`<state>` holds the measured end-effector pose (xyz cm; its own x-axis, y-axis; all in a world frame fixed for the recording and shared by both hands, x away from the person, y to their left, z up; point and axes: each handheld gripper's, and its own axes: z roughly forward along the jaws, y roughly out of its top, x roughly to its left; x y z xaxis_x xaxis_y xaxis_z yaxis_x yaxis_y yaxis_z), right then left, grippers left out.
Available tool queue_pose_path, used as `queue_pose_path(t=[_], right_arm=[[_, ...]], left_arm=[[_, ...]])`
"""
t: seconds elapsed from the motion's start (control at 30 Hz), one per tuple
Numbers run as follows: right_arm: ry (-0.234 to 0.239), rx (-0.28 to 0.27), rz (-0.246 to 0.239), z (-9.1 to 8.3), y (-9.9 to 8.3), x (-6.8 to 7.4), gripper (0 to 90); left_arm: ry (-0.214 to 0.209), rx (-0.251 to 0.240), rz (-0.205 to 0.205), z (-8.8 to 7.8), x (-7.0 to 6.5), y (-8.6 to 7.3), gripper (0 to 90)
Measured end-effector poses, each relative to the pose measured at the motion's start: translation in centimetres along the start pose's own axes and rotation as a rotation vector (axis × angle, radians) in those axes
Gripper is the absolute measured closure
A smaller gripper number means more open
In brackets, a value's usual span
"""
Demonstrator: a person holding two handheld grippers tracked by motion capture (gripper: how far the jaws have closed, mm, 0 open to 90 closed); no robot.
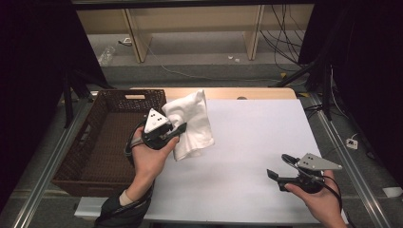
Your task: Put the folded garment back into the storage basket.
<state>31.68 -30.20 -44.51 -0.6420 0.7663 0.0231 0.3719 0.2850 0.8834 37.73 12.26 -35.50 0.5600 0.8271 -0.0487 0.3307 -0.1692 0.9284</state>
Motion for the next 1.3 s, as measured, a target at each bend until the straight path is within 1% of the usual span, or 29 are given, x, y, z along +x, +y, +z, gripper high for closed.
queue_pose_path(t=[0.37, 0.53, 1.0, 1.3], right_arm=[[0.001, 0.002, 0.002, 0.01, 0.0, 0.01, 19.2], [0.0, 0.001, 0.0, 0.01, 0.0, 0.01, 19.1], [0.001, 0.0, 0.001, 0.02, 0.0, 0.02, 19.1], [0.0, 0.002, 0.001, 0.02, -0.01, 0.01, 19.1]], left_arm=[[0.011, -0.021, -0.009, -0.31, 0.33, 0.14, 74.2], [0.011, -0.026, -0.007, -0.29, 0.29, 0.14, 74.2], [0.032, -0.047, -0.003, -0.33, 0.33, 0.09, 74.2], [0.036, -0.061, -0.005, -0.52, 0.43, 0.2, 74.2]])
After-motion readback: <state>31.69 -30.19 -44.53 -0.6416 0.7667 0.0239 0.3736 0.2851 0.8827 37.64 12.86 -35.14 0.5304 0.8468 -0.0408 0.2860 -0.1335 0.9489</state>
